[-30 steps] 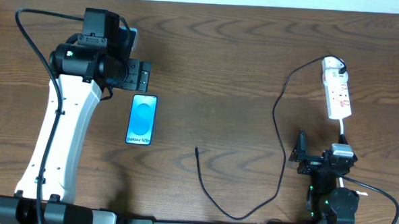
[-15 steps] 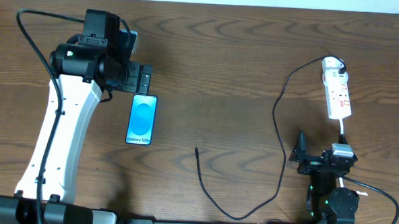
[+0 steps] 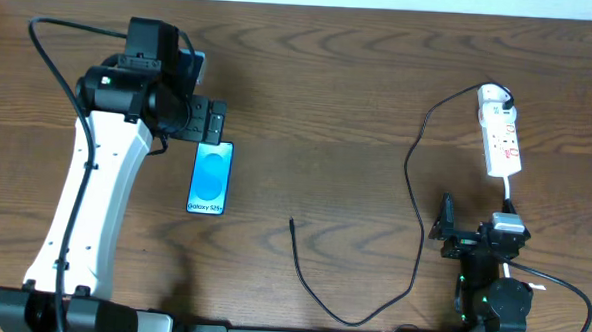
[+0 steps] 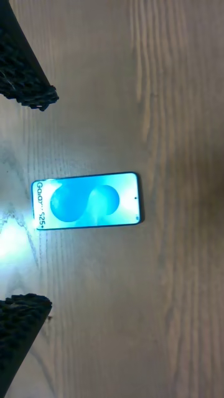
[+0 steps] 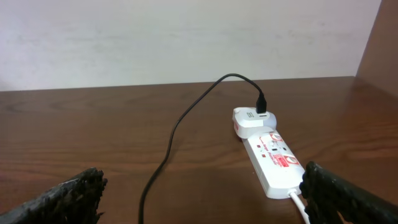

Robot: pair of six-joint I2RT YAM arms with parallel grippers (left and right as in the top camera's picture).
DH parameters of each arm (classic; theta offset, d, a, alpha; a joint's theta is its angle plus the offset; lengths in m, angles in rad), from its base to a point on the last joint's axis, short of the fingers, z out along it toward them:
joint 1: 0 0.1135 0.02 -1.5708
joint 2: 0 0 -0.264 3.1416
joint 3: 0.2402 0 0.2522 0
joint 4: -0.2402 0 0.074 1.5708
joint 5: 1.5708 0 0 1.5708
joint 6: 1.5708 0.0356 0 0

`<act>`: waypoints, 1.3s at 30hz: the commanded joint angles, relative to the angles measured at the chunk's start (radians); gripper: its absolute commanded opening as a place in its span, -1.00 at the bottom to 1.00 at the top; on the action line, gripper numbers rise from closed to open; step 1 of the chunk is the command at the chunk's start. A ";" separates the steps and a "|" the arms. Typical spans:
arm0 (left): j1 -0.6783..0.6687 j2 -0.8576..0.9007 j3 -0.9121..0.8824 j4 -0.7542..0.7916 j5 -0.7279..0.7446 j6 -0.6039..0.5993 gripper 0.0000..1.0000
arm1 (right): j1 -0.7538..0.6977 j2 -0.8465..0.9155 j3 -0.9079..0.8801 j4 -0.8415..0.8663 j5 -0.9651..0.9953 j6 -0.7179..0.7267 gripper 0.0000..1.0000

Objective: Plug charger to phone and switch on socket
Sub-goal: 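Raise the left gripper and move it forward over the phone, then lower the open left gripper down onto the phone's top edge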

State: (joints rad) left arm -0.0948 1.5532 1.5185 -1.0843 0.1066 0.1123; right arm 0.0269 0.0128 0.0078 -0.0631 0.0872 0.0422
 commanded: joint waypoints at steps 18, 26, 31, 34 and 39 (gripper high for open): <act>-0.003 0.201 -0.050 0.017 0.013 0.007 0.96 | 0.008 -0.006 -0.002 -0.002 0.011 0.013 0.99; -0.002 0.299 -0.050 0.023 0.013 0.007 0.96 | 0.008 -0.006 -0.002 -0.002 0.011 0.013 0.99; -0.002 0.323 -0.051 0.025 0.013 0.007 0.96 | 0.008 -0.006 -0.002 -0.002 0.012 0.013 0.99; -0.002 0.323 -0.055 0.035 0.013 0.007 0.96 | 0.008 -0.006 -0.002 -0.002 0.012 0.013 0.99; -0.002 0.323 -0.060 0.046 0.001 0.006 0.96 | 0.008 -0.006 -0.002 -0.002 0.012 0.013 0.98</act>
State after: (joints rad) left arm -0.0948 1.8652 1.4757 -1.0401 0.1062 0.1123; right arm 0.0269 0.0128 0.0078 -0.0635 0.0872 0.0422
